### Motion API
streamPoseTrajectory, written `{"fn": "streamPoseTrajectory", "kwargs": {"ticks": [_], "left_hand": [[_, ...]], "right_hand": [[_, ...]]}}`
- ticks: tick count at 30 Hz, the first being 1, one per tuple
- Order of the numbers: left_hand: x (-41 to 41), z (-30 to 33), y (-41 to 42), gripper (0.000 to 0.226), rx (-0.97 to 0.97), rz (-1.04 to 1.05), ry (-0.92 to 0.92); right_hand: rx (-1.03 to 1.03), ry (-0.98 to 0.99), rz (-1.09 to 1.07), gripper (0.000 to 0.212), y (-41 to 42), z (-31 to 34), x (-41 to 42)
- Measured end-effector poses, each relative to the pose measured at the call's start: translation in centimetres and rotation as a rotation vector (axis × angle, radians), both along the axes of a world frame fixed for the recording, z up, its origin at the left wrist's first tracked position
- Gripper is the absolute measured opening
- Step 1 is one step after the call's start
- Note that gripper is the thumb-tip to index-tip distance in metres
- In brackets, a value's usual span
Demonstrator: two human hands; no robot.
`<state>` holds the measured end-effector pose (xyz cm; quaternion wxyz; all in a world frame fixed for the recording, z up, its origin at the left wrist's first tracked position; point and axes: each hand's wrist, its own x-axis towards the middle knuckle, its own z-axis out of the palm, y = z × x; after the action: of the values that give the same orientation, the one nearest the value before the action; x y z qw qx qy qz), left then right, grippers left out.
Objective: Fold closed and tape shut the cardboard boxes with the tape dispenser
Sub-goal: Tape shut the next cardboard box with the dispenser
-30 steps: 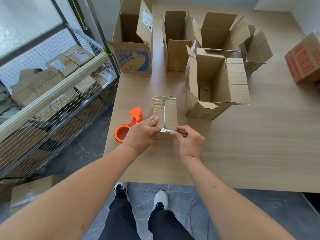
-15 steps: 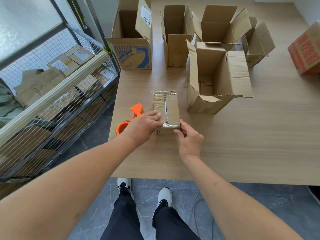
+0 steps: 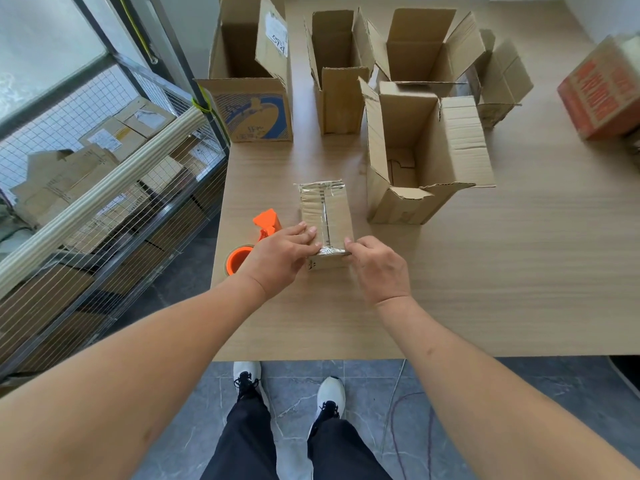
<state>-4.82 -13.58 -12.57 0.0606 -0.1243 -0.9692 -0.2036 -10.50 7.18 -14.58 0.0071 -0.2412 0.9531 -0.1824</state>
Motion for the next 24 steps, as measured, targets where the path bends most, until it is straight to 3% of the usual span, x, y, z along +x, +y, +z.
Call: {"fn": "streamPoseTrajectory", "kwargs": {"ticks": [3,8,12,14,17,19,24], "left_hand": [[-0.3,1.3,1.0,0.051,-0.032,-0.06,-0.024],[-1.3,1.9,3.0,0.053,-0.071,-0.213,-0.257],[-1.4,2.8,3.5,0.061,-0.062,-0.251,-0.284],[-1.1,3.1,3.2,0.054,-0.065,-0.303,-0.203],[-0.8,3.3,2.4,0.032,0.021,-0.208,-0.118],[-0.9,3.1,1.5,0.035,0.069,-0.106,-0.122],[-0.3,1.5,-1.2,0.043,-0.033,-0.182,-0.351]], "right_hand": [[-0.046,-0.006,-0.049,0.04,-0.1,0.9,0.8],[0.12,0.042,-0.098,0.064,0.9,2.0,1.3],[0.177,0.028,-0.075,0.041,1.2,2.4,1.8],[0.16,0.004,-0.032,0.028,1.4,2.6,2.0],[0.173,-0.093,0.073,0.046,2.1,2.5,1.9],[0.188,-0.131,0.136,0.059,2.2,2.5,1.9],[0.186,-0.072,0.06,0.04,1.7,2.5,2.3]]}}
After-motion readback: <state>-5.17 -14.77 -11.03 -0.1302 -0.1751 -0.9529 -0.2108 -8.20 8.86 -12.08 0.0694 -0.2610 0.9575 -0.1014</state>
